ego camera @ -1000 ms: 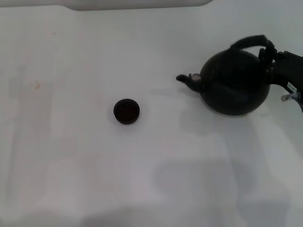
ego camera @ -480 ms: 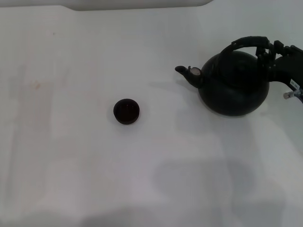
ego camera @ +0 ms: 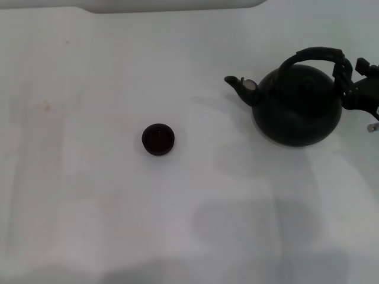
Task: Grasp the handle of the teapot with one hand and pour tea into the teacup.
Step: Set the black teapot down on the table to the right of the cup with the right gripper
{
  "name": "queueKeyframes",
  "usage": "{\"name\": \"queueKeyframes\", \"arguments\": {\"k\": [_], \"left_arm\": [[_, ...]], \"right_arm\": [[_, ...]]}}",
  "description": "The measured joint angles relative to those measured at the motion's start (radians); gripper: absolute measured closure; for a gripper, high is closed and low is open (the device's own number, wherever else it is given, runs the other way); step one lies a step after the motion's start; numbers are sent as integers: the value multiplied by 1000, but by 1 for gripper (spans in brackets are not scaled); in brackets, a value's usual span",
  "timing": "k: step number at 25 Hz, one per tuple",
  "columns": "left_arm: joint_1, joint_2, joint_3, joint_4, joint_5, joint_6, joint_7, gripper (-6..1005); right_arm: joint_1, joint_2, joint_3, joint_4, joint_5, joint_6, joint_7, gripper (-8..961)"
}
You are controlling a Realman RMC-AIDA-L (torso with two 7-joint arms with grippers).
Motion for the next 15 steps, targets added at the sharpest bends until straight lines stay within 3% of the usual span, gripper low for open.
{"name": "queueKeyframes", "arguments": {"k": [5,11,15], "left_arm": [[0,0,-3,1,0,0,0,121],[0,2,-6,1,-3,0,1,121],[0,2,-6,1,-4,0,1,122]], "right_arm": [[-29,-1,-18,-48,2,20,-4,546],[-32,-24,-51,-112,8,92,-4,541],[-54,-29,-61,-166,6,162,-5,523]]}}
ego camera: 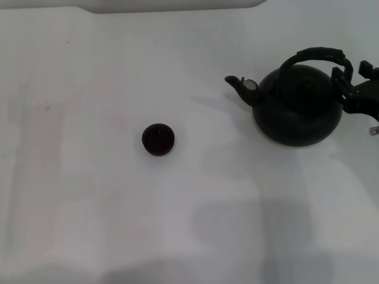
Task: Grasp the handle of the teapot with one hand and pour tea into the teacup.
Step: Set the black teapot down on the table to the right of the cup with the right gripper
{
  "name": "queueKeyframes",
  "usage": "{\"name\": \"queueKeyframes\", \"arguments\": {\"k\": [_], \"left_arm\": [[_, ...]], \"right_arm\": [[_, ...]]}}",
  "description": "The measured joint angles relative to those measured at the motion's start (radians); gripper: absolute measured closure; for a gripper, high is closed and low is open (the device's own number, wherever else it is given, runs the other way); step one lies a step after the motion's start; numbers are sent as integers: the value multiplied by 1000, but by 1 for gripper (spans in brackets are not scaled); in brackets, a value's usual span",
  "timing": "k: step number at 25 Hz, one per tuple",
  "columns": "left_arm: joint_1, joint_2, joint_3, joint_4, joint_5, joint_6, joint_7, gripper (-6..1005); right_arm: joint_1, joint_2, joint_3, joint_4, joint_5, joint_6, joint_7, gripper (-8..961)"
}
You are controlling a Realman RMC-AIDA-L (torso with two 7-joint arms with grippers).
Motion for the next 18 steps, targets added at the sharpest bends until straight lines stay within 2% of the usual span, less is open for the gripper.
{"name": "queueKeyframes", "arguments": {"k": [1,6,10,18], "left_arm": [[0,0,0,0,0,0,0,122],[0,0,0,0,0,0,0,122],[0,0,0,0,1,0,0,121],[5,0,0,1,1,-1,0,121]], "right_arm": [[-9,0,-2,-13,-1,8,-6,519],[-47,5,-16,-71,3,55,-54,374],[-75,7,-31,-129,4,109,-87,372],[-158,7,-63,-253,7,125,-160,368]]}}
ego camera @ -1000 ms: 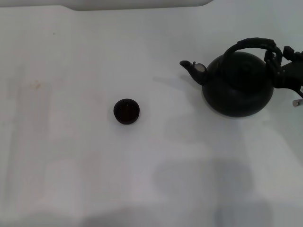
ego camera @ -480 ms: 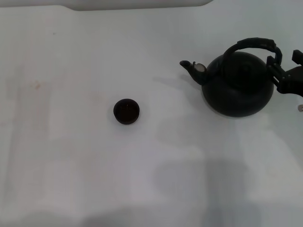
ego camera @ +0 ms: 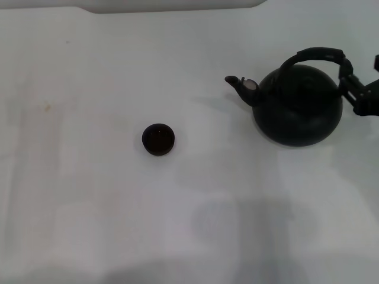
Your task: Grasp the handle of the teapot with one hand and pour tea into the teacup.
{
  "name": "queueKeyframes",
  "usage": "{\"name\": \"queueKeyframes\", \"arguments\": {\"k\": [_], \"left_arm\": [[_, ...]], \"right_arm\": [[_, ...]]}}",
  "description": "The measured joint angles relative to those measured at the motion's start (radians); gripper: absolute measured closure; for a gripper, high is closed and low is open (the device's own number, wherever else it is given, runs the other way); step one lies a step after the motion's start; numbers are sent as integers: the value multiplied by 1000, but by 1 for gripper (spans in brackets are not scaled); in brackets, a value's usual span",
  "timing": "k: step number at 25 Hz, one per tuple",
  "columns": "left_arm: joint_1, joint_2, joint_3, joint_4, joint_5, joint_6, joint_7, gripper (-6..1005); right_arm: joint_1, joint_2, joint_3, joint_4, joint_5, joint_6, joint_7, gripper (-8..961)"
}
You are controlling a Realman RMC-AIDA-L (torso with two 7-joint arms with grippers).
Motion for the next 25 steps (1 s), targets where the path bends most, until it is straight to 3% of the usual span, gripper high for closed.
{"name": "queueKeyframes", "arguments": {"k": [5,10,14,15,17,25], "left_arm": [[2,0,-1,0,-1,0,0,121],[-2,0,-2,0,-2,3,0,121],[2,0,-1,0,-2,0,0,121],[3,-1,-1,0,-2,0,0,121],[4,-1,-1,0,-2,0,0,121],[5,-3,5,0,-1,0,0,122]], "right_arm": [[-11,20,84,59,33,-127,2,368],[60,14,206,253,204,-401,3,369],[160,14,249,428,242,-553,5,369],[222,20,272,529,242,-625,15,369],[253,21,279,585,242,-670,23,368],[509,35,357,1145,252,-1208,61,332]]}}
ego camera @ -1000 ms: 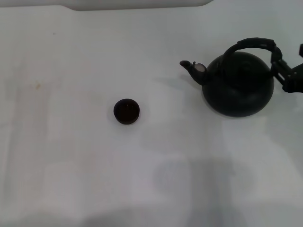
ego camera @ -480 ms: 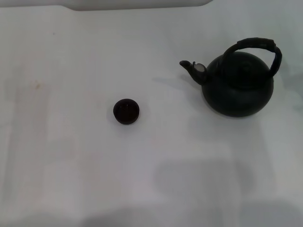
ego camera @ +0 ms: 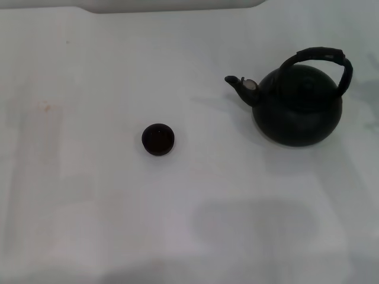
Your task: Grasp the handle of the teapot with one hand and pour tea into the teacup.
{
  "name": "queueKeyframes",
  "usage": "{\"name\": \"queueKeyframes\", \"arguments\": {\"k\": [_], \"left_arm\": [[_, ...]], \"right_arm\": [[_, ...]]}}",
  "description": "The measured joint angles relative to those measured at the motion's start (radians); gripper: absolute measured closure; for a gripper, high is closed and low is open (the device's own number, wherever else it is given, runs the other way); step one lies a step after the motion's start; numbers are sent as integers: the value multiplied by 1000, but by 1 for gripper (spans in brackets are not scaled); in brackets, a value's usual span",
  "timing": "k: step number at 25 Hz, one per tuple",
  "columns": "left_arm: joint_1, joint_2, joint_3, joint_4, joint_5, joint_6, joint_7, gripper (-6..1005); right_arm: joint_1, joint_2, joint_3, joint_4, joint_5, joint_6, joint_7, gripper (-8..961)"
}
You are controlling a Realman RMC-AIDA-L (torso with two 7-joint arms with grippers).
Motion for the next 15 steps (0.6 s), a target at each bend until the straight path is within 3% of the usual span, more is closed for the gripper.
{"name": "queueKeyframes", "arguments": {"k": [1,4,5,6,10,15], "left_arm": [[0,0,1,0,0,0,0,122],[1,0,1,0,2,3,0,122],[1,0,1,0,2,4,0,122],[1,0,2,0,4,6,0,122],[1,-1,1,0,6,9,0,122],[-1,-2,1,0,6,13,1,121]], "right_arm": [[0,0,0,0,0,0,0,327],[79,1,26,141,34,-49,-10,311],[135,1,47,258,62,-86,-17,306],[135,1,47,258,62,-86,-17,301],[225,1,67,458,121,-166,-36,280],[236,0,90,493,150,-168,-82,254]]}}
